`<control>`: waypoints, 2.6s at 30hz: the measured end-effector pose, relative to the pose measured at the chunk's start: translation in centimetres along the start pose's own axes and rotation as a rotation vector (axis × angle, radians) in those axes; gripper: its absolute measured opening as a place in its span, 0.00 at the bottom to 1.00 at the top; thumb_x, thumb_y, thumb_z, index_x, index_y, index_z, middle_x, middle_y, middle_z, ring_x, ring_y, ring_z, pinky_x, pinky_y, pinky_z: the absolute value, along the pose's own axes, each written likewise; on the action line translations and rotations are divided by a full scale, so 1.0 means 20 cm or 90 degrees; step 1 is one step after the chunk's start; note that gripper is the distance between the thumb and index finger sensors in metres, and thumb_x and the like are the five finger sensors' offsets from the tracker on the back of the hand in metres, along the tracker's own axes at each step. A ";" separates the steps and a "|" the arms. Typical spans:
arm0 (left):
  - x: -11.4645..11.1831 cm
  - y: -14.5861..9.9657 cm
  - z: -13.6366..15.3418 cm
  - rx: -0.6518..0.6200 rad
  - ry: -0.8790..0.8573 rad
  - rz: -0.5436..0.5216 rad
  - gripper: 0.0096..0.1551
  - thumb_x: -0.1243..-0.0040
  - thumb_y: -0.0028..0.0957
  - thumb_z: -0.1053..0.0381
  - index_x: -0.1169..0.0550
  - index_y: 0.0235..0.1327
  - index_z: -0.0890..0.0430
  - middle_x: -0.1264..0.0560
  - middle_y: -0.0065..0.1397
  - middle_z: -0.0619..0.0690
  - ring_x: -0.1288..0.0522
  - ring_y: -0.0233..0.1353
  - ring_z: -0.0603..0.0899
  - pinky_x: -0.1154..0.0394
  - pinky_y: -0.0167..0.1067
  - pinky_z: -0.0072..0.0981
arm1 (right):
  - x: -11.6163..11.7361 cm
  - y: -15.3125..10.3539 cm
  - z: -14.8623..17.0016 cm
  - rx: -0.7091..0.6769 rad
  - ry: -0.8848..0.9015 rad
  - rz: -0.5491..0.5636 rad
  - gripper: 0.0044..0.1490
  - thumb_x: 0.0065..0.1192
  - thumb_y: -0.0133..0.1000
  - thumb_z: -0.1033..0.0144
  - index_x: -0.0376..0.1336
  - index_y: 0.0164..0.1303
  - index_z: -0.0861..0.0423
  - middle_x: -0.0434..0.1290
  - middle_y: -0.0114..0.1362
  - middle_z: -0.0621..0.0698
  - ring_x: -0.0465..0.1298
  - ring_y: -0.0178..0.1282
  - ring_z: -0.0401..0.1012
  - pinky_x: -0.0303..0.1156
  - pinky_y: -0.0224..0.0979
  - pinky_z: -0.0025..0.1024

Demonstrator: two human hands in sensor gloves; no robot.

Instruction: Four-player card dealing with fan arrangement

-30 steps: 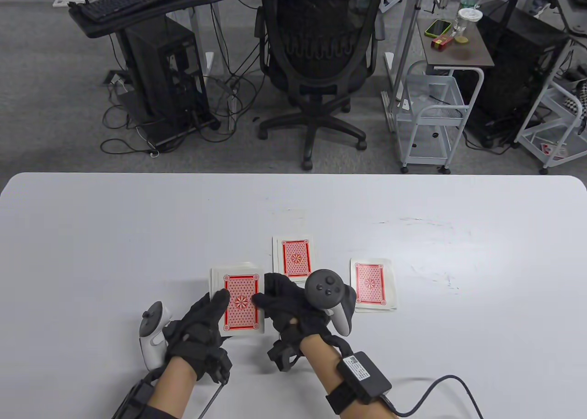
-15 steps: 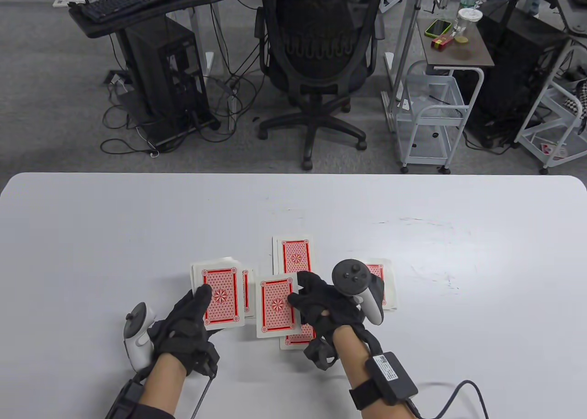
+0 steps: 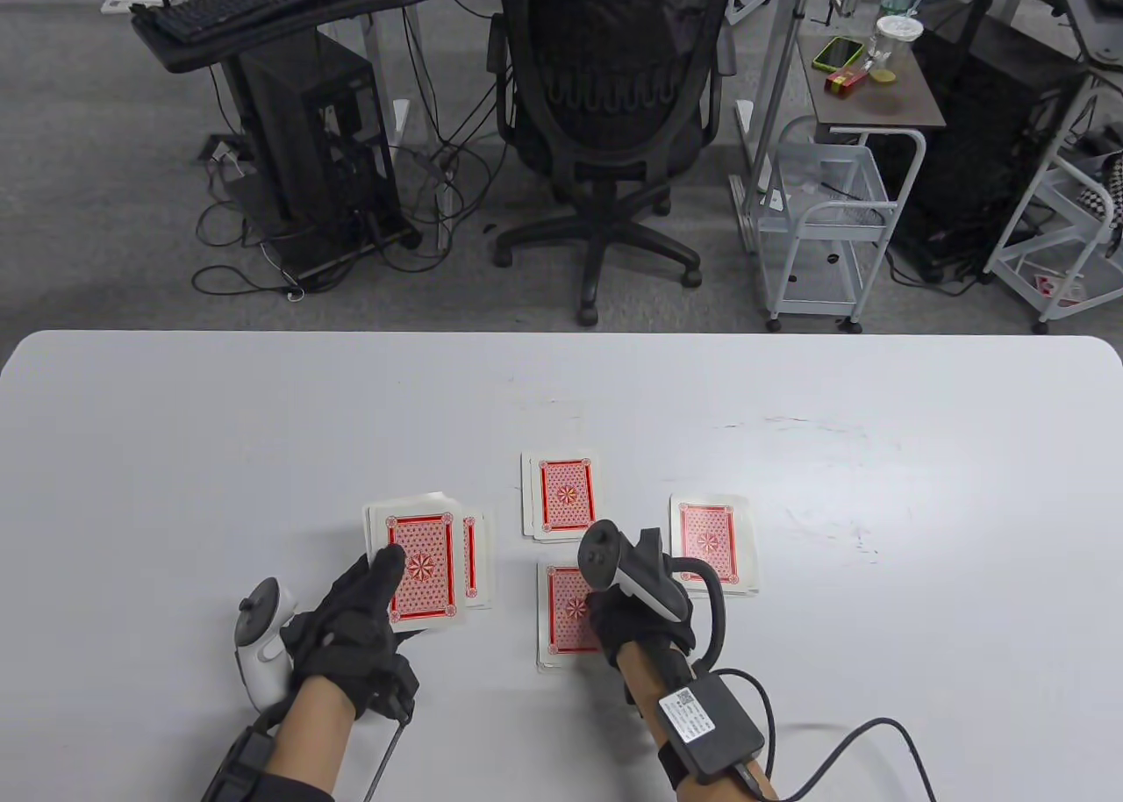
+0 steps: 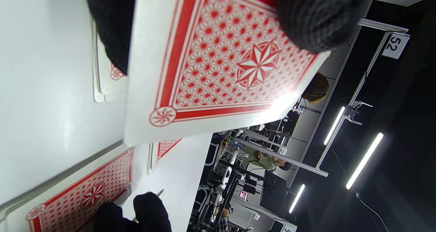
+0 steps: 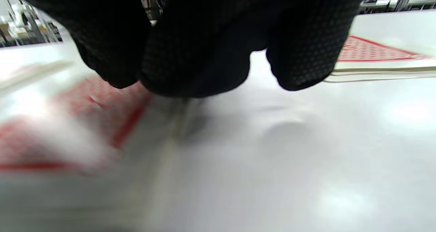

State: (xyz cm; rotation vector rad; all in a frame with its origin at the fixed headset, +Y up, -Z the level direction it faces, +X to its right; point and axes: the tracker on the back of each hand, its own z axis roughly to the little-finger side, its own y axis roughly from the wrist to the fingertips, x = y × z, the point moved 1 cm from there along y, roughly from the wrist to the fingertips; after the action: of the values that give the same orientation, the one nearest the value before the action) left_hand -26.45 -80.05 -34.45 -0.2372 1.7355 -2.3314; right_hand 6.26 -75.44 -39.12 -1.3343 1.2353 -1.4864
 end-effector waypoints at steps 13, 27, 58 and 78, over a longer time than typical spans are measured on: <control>-0.18 -0.02 0.03 0.005 0.025 0.056 0.25 0.36 0.53 0.37 0.23 0.61 0.43 0.18 0.63 0.41 0.14 0.59 0.56 0.17 0.55 0.48 | -0.06 -0.09 -0.21 -0.266 0.535 -0.004 0.47 0.66 0.59 0.48 0.53 0.77 0.63 0.69 0.67 0.55 0.82 0.53 0.48 0.69 0.63 0.60; -0.16 -0.03 0.01 0.033 -0.004 0.084 0.25 0.38 0.54 0.37 0.23 0.62 0.44 0.18 0.63 0.41 0.14 0.60 0.56 0.17 0.55 0.48 | -0.03 -0.05 -0.17 -0.216 0.661 -0.014 0.38 0.72 0.53 0.61 0.61 0.70 0.64 0.79 0.55 0.48 0.88 0.48 0.43 0.72 0.62 0.55; 0.26 0.00 -0.11 0.014 -0.042 -0.094 0.25 0.39 0.56 0.36 0.25 0.64 0.42 0.19 0.65 0.40 0.15 0.62 0.56 0.18 0.57 0.48 | 0.02 0.37 -0.74 -0.058 -0.045 -0.025 0.50 0.66 0.58 0.45 0.53 0.78 0.64 0.76 0.51 0.45 0.83 0.30 0.34 0.76 0.56 0.47; -0.08 -0.04 -0.04 0.011 -0.025 0.054 0.25 0.38 0.54 0.38 0.24 0.63 0.43 0.19 0.65 0.42 0.15 0.61 0.57 0.18 0.56 0.49 | -0.11 -0.02 -0.39 -0.234 0.541 0.026 0.33 0.77 0.51 0.57 0.67 0.62 0.58 0.78 0.54 0.49 0.87 0.42 0.42 0.73 0.61 0.56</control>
State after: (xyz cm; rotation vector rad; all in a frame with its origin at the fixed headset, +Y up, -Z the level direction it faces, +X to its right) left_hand -25.10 -78.66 -33.97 -0.2012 1.6728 -2.2660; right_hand -1.02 -71.97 -39.18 -0.8713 2.1301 -1.9418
